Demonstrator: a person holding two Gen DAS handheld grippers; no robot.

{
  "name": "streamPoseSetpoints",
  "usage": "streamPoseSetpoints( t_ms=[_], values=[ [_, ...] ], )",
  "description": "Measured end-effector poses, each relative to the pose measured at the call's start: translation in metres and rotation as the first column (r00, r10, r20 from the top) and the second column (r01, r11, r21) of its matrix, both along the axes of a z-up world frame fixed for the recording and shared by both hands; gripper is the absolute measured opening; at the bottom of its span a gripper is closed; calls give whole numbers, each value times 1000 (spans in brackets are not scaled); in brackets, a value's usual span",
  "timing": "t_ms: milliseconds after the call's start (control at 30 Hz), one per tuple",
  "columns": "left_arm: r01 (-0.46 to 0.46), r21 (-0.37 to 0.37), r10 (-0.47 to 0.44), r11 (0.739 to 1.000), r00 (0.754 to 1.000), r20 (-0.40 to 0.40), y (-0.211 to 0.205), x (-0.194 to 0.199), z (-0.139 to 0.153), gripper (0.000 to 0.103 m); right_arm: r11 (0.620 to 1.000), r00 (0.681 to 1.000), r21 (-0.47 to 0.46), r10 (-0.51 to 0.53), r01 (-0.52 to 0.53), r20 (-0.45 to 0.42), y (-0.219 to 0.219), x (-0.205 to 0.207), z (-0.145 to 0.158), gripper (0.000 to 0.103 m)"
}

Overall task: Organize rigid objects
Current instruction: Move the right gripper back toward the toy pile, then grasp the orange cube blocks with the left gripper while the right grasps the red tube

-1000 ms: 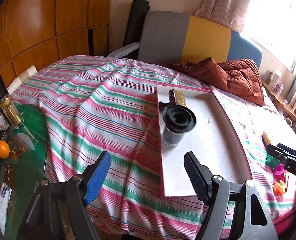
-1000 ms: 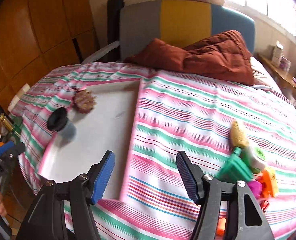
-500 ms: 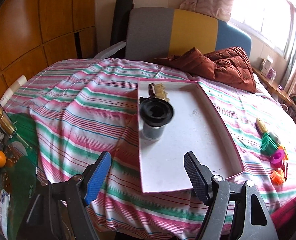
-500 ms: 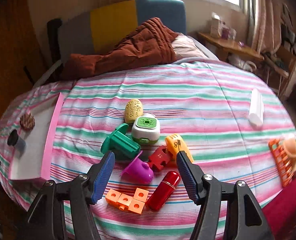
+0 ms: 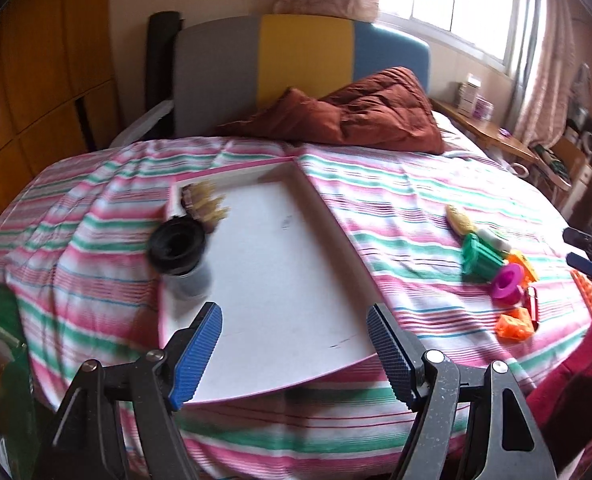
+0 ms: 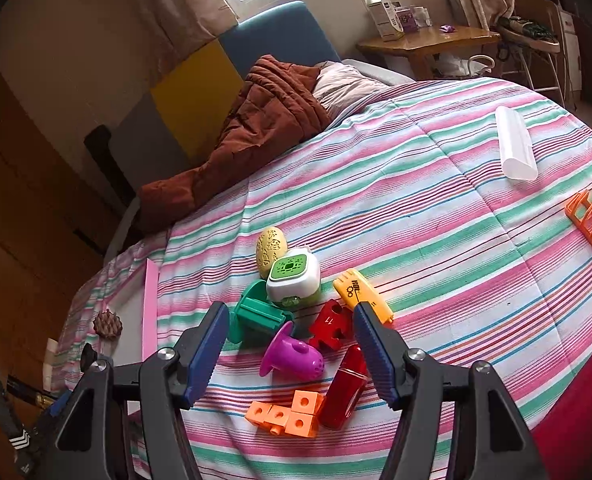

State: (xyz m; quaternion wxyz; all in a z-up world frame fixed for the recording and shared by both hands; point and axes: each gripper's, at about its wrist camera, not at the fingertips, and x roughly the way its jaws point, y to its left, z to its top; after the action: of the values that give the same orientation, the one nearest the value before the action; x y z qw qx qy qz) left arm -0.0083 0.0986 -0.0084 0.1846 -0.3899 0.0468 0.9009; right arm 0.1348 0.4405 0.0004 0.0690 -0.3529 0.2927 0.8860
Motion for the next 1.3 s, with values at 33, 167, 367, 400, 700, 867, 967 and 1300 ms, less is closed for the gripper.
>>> streamPoseSetpoints(
  t_ms=[33,167,367,400,700,867,967,1300],
  values=[
    [20,0,-20,1000,1000,-1,8,1,1,76,1000,1000,-11,-4,4,-8,2,1,0,65],
    [110,0,-110,994,994,4,41,5,1,76,998,999,-64,-26,25,-20,10,4,-3,65],
    [270,-53,-269,961,963,23,101,22,-8,76,997,999,-74,-28,27,-18,11,3,-4,65],
    [287,-65,-286,956,958,16,108,26,-8,76,997,1000,-72,-25,23,-19,11,3,-4,65],
    [410,-126,-413,903,911,4,154,51,-10,76,994,998,-107,-41,37,-37,15,7,-6,66],
    [432,-138,-434,891,901,19,164,53,-14,76,992,998,-123,-41,35,-46,16,7,-6,66],
    [444,-152,-445,883,895,29,170,55,-18,76,991,998,-132,-41,34,-52,16,8,-7,66],
    [484,-145,-478,863,875,75,192,51,-34,75,984,997,-176,-48,37,-55,21,9,-10,67]
  ],
)
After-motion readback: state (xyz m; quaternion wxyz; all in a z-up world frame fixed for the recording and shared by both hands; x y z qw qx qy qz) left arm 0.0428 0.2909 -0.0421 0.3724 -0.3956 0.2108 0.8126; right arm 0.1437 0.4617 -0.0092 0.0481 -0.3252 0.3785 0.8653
